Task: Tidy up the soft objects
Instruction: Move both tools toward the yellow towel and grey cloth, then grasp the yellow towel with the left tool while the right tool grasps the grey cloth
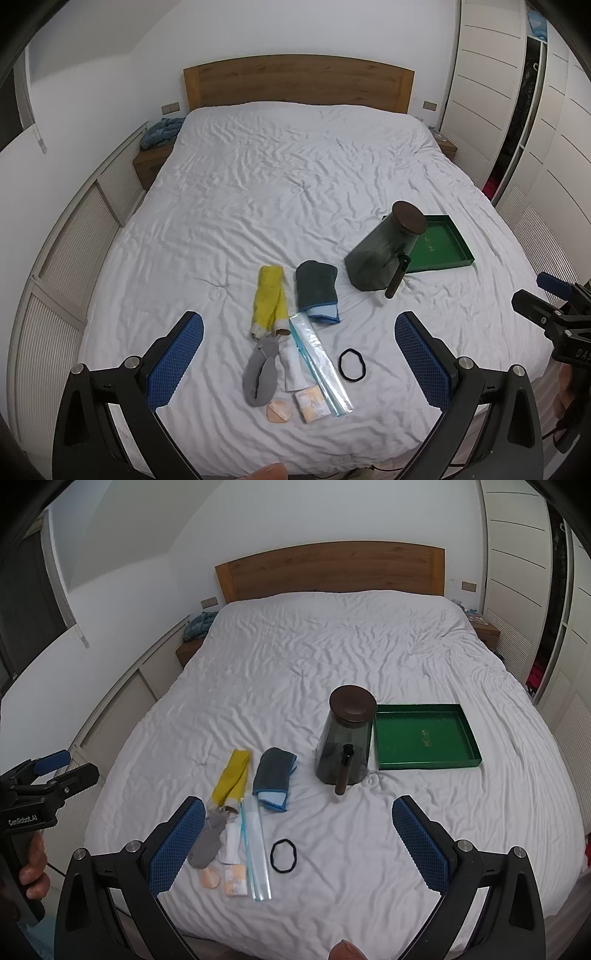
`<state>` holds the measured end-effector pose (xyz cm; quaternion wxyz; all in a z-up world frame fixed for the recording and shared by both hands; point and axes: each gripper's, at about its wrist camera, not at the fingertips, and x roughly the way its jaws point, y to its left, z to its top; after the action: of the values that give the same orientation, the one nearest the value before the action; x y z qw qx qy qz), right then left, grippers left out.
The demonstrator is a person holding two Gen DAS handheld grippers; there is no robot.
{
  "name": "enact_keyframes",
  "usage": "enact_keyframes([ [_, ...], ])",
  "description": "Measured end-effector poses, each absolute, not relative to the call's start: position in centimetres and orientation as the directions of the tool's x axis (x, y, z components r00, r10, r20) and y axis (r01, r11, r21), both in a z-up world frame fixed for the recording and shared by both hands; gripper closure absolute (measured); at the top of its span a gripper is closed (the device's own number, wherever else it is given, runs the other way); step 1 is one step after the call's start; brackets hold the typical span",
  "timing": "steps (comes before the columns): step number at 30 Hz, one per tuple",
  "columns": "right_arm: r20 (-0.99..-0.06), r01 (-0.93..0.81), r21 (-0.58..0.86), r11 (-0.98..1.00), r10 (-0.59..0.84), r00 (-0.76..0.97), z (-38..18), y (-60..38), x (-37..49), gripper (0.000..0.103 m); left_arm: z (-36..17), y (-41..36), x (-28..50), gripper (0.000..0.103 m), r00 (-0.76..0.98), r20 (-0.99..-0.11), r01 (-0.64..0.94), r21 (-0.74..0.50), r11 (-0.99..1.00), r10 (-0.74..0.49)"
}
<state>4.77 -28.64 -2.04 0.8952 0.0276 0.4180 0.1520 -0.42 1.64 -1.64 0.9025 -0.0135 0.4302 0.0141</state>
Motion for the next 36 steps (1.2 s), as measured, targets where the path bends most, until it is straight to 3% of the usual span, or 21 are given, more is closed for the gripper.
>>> enact_keyframes([
  [14, -0.775, -0.292, 0.159, 0.943, 0.303, 0.555, -5.3, -25.4, 7.0, 0.000, -5.5, 4.1, 1.0, 0.001, 0.591, -0.805, -0.053, 0.007, 0.999, 0.037],
  [36, -0.833, -0.320, 0.115, 0.940, 0.267, 0.485, -17.2, -16.6, 17.1, 0.000, -15.4, 6.9, 9.8, 0.001, 0.539, -0.842, -0.040, -0.006, 0.999, 0.016],
])
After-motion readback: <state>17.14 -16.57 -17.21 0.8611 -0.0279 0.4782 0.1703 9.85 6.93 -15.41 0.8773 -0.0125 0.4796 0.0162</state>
